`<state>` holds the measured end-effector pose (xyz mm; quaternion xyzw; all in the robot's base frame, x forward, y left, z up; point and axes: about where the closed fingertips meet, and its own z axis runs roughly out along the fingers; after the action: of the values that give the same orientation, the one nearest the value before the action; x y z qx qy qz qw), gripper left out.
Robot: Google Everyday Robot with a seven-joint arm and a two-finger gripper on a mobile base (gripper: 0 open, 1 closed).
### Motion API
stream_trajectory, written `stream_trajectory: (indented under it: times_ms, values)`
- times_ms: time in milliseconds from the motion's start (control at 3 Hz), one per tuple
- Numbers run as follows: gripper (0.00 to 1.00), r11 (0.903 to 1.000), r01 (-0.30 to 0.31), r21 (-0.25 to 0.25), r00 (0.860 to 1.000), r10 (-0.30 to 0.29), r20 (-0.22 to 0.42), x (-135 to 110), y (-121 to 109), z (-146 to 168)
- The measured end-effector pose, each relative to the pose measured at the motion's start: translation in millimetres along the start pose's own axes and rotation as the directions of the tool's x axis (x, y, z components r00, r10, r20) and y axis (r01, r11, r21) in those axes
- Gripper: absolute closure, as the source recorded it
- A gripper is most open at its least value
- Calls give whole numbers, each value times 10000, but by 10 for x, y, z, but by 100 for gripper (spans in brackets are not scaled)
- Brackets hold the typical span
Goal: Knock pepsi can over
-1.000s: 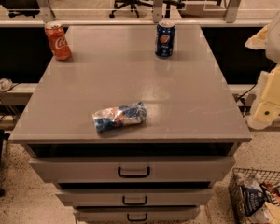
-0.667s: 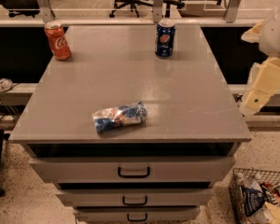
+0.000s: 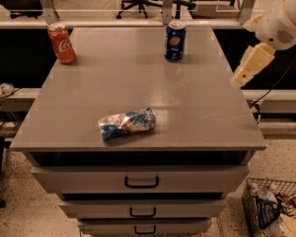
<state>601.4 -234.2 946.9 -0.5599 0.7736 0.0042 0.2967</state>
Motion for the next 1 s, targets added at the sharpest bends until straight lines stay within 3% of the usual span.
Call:
stream_trajectory:
  times_ms: [333, 667, 1000]
  values:
    - [0, 9981, -613, 12, 9899, 606, 1283, -45, -376, 355]
    - [0, 9929, -1182, -135, 9539, 1173, 2764, -169, -710, 775]
    - [0, 9824, -1802, -490, 8924, 1843, 4119, -298, -928, 1177]
